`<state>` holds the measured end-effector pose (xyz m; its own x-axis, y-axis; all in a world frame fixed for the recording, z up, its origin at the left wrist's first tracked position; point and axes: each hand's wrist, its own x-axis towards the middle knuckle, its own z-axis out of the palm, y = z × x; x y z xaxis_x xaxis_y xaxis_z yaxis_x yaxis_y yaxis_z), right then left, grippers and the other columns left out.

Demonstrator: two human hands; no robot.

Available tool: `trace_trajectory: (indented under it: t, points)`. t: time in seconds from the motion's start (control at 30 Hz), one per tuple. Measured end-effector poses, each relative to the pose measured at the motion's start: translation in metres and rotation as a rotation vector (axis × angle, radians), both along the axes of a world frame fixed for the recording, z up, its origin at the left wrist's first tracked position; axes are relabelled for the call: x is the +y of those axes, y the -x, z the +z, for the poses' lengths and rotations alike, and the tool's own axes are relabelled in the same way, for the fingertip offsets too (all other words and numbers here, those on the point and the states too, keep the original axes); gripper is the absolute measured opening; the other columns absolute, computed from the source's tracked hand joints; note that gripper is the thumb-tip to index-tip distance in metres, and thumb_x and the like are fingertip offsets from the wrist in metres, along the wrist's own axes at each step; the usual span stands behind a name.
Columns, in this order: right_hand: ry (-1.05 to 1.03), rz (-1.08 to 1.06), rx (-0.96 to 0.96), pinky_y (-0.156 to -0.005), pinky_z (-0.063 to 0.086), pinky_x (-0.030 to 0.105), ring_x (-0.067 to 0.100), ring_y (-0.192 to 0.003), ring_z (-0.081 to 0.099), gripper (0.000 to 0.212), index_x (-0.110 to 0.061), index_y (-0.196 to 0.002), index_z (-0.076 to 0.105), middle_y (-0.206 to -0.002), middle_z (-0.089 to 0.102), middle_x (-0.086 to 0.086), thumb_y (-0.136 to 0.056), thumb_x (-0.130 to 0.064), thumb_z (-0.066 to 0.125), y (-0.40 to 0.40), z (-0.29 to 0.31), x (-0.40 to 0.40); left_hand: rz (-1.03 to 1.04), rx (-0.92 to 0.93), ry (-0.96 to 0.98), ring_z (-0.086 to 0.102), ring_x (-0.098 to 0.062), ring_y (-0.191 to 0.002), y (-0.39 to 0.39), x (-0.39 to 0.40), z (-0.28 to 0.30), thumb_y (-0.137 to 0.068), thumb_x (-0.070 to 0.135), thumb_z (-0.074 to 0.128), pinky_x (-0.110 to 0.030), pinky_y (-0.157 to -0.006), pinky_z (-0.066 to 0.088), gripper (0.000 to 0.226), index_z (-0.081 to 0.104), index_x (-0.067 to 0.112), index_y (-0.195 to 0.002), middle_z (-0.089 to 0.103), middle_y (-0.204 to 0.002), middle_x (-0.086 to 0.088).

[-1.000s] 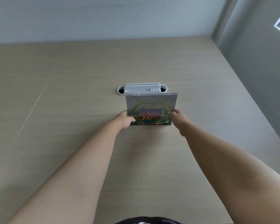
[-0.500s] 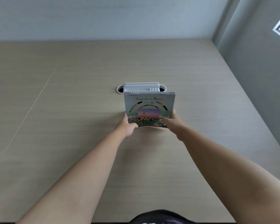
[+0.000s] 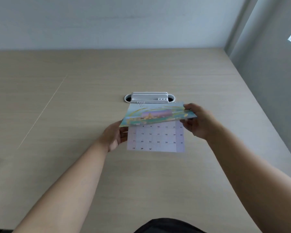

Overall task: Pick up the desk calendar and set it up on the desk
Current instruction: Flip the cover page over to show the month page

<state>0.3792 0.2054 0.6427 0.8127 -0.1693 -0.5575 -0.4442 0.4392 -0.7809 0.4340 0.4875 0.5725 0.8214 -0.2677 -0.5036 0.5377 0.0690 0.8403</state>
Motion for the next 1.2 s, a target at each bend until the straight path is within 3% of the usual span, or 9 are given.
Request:
trace_trajectory:
  t: [0.17, 0.27, 0.37, 0.57, 0.73, 0.83, 0.93, 1.1, 1.2]
  points:
    - [-0.251, -0.047, -0.143, -0.052, 0.056, 0.023, 0.022, -0.058, 0.073, 0.026, -0.016, -0.090, 0.056, -0.077, 0.077, 0.008, -0.093, -0.038, 0.041, -0.026, 0.029, -0.001, -0.075, -0.125, -0.130, 0.070, -0.013, -0.073, 0.000, -0.008, -0.003, -0.090, 0.003, 0.060, -0.022, -0.063, 0.057, 0.015, 0.066, 0.014, -0.098, 0.070, -0.096, -0.009]
    - [-0.208, -0.058, -0.220, -0.069, 0.053, 0.032, 0.028, -0.088, 0.068, 0.028, -0.023, -0.107, 0.057, -0.120, 0.066, 0.003, -0.095, -0.039, 0.038, -0.038, 0.033, 0.001, -0.063, -0.152, -0.157, 0.072, -0.010, -0.070, -0.001, -0.008, -0.004, -0.087, -0.004, 0.061, -0.020, -0.063, 0.057, 0.021, 0.067, 0.015, -0.094, 0.073, -0.090, -0.005]
    - [-0.069, -0.017, -0.204, -0.080, 0.047, 0.035, 0.025, -0.105, 0.058, 0.029, -0.028, -0.116, 0.058, -0.134, 0.053, -0.002, -0.094, -0.037, 0.042, -0.045, 0.029, 0.002, -0.062, -0.145, -0.159, 0.072, -0.011, -0.068, -0.003, -0.005, -0.003, -0.086, -0.006, 0.062, -0.020, -0.061, 0.058, 0.021, 0.067, 0.013, -0.095, 0.074, -0.084, -0.002]
    - [0.511, -0.006, -0.122, -0.073, 0.038, 0.025, 0.010, -0.086, 0.048, 0.042, -0.014, -0.134, 0.050, -0.107, 0.053, 0.000, -0.093, -0.023, 0.048, -0.043, -0.017, -0.010, -0.065, -0.124, -0.183, 0.073, -0.006, -0.061, -0.006, -0.004, -0.005, -0.086, -0.005, 0.063, -0.020, -0.056, 0.058, 0.020, 0.066, 0.014, -0.093, 0.076, -0.074, 0.003]
    - [0.392, 0.154, 0.058, -0.074, 0.041, 0.032, 0.021, -0.085, 0.055, 0.038, -0.013, -0.127, 0.051, -0.098, 0.060, 0.005, -0.096, -0.033, 0.044, -0.034, -0.046, -0.011, -0.058, -0.121, -0.263, 0.071, -0.013, -0.073, -0.008, -0.005, -0.011, -0.087, 0.002, 0.064, -0.026, -0.066, 0.061, 0.018, 0.063, 0.012, -0.102, 0.068, -0.101, -0.013]
    - [0.342, 0.120, 0.043, -0.071, 0.043, 0.030, 0.020, -0.080, 0.057, 0.029, -0.014, -0.119, 0.051, -0.089, 0.059, 0.005, -0.097, -0.032, 0.045, -0.037, -0.047, -0.012, -0.007, -0.129, -0.323, 0.069, -0.025, -0.098, -0.016, -0.010, -0.008, -0.088, 0.011, 0.065, -0.042, -0.079, 0.059, 0.038, 0.053, 0.013, -0.124, 0.063, -0.120, -0.008]
    - [0.406, 0.129, 0.043, -0.075, 0.041, 0.031, 0.022, -0.087, 0.054, 0.025, -0.016, -0.110, 0.054, -0.090, 0.059, 0.003, -0.096, -0.035, 0.045, -0.043, -0.045, -0.015, -0.003, -0.118, -0.328, 0.066, -0.022, -0.107, -0.026, -0.016, -0.001, -0.088, 0.021, 0.065, -0.040, -0.079, 0.057, 0.049, 0.049, 0.017, -0.134, 0.062, -0.126, -0.004]
    - [0.460, 0.105, -0.021, -0.068, 0.039, 0.028, 0.022, -0.088, 0.054, 0.014, -0.024, -0.084, 0.054, -0.090, 0.063, 0.004, -0.097, -0.028, 0.048, -0.055, -0.046, -0.017, -0.018, -0.193, -0.343, 0.061, -0.012, -0.101, -0.040, -0.029, 0.010, -0.091, 0.031, 0.059, -0.037, -0.095, 0.046, 0.022, 0.060, 0.020, -0.110, 0.065, -0.113, 0.001]
    - [0.417, 0.047, -0.032, -0.075, 0.049, 0.030, 0.023, -0.088, 0.058, 0.013, -0.020, -0.083, 0.059, -0.094, 0.065, 0.008, -0.094, -0.024, 0.054, -0.064, -0.048, -0.018, -0.001, -0.171, -0.293, 0.059, -0.007, -0.095, -0.049, -0.034, 0.015, -0.092, 0.048, 0.050, -0.031, -0.085, 0.044, 0.029, 0.065, 0.025, -0.102, 0.067, -0.107, 0.005]
